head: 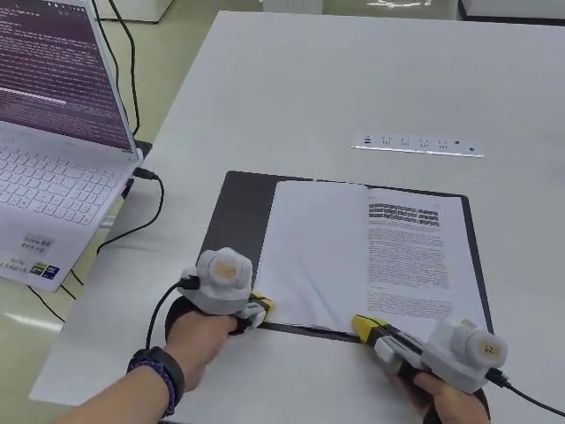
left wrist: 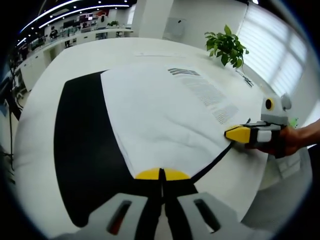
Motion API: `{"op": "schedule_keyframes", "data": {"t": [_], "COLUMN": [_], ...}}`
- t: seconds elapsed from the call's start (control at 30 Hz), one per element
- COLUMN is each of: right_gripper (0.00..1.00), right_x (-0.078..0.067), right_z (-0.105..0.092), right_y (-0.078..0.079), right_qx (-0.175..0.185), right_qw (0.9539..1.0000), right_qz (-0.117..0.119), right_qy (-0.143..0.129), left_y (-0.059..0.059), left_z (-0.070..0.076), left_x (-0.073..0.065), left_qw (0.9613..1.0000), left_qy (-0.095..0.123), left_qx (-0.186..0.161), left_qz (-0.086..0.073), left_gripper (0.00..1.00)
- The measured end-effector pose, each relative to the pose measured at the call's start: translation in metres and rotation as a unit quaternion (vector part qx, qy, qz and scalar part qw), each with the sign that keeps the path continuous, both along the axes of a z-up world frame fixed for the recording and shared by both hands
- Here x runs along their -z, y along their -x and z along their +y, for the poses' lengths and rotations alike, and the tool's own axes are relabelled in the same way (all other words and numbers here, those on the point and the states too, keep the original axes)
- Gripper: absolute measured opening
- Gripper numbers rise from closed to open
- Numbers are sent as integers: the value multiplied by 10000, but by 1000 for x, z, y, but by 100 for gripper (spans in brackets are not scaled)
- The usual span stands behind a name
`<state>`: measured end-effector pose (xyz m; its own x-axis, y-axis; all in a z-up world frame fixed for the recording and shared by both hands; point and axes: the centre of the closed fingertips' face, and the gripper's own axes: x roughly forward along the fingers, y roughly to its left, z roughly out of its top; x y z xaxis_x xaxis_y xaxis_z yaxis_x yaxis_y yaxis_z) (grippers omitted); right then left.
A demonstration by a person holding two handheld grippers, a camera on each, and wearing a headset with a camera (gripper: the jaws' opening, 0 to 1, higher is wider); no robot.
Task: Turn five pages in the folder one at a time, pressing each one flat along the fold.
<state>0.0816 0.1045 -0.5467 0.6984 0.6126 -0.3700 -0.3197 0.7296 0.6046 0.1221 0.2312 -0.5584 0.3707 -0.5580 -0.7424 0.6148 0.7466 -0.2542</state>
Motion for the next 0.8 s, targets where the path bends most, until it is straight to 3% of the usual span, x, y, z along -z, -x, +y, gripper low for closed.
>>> {"op": "schedule_keyframes", "data": {"t": [0.17, 0.27, 0.33, 0.47, 0.6, 0.8], "right_gripper": [0, 0, 0, 10, 18, 24], "right_x": [0, -1, -4, -14, -24, -34], "right_z": [0, -1, -3, -8, -16, -34], "right_y": [5, 4, 2, -3, -6, -1], "right_qx": [-12, 179, 208, 337, 327, 226], "right_qw": [9999, 9980, 9983, 9973, 9980, 9995], "right_qz": [125, 441, 408, 405, 343, 201], "right_qy": [-99, -404, -357, -505, -409, -94], "left_y": [0, 0, 0, 10, 16, 22], "left_z": [-1, 0, 0, -5, -7, -1], "left_x": [1, 0, 1, -13, -31, -44], "left_qw": [9999, 9999, 9999, 9999, 9995, 9987], "left_qy": [-99, -95, -82, -96, -21, -2], "left_qx": [-57, -91, -77, 104, 199, 279], "left_qz": [-16, 0, 19, -86, -249, -424], "left_gripper": [0, 0, 0, 3, 8, 16]}}
